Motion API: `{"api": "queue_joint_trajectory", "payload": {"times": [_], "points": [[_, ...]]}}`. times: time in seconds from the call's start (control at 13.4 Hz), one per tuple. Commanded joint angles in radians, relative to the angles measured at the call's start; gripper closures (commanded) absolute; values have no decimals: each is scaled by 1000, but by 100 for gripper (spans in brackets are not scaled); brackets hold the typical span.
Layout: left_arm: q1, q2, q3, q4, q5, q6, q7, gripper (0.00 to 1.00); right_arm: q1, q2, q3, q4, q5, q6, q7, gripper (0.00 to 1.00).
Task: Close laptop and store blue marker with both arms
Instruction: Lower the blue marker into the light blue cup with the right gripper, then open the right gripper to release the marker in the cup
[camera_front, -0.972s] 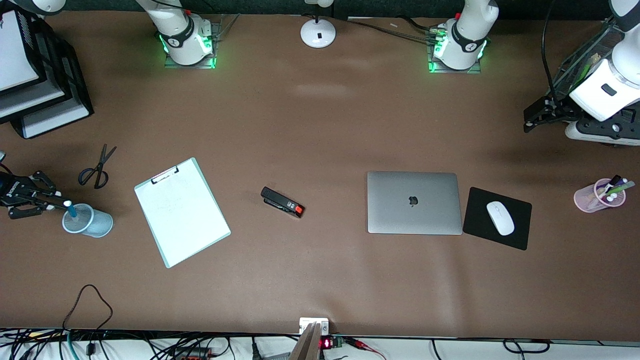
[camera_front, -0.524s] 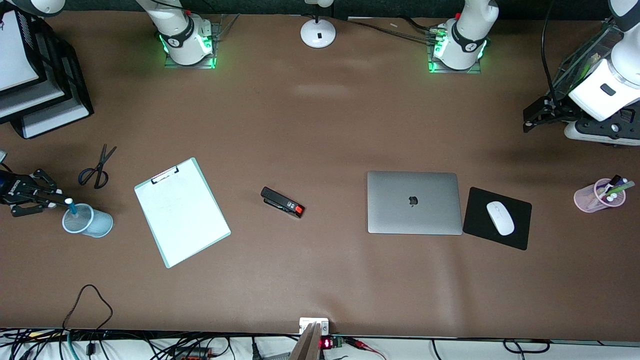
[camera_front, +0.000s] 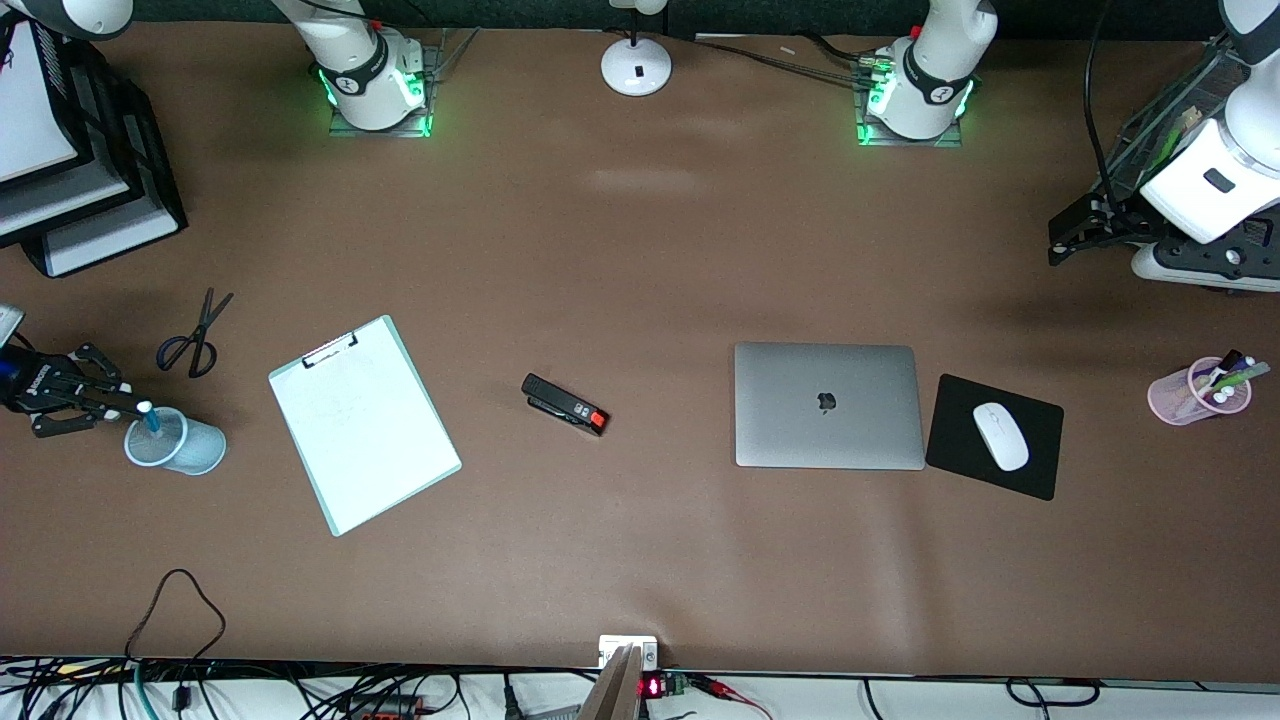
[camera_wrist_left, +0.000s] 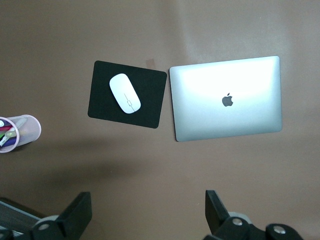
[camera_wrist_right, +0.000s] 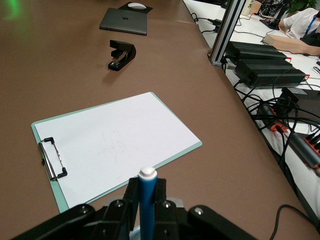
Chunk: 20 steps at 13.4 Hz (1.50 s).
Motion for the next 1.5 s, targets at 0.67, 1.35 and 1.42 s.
{"api": "queue_joint_trajectory", "payload": {"times": [0.67, 1.35, 1.42], "points": [[11, 13, -11, 29, 12, -22, 10, 0, -13, 80, 17, 48, -2, 59, -28, 91], [12, 13, -11, 31, 12, -49, 12, 0, -30, 97, 14, 45, -2, 69, -5, 0], [12, 13, -11, 31, 12, -49, 12, 0, -30, 94, 14, 45, -2, 68, 6, 0]]}}
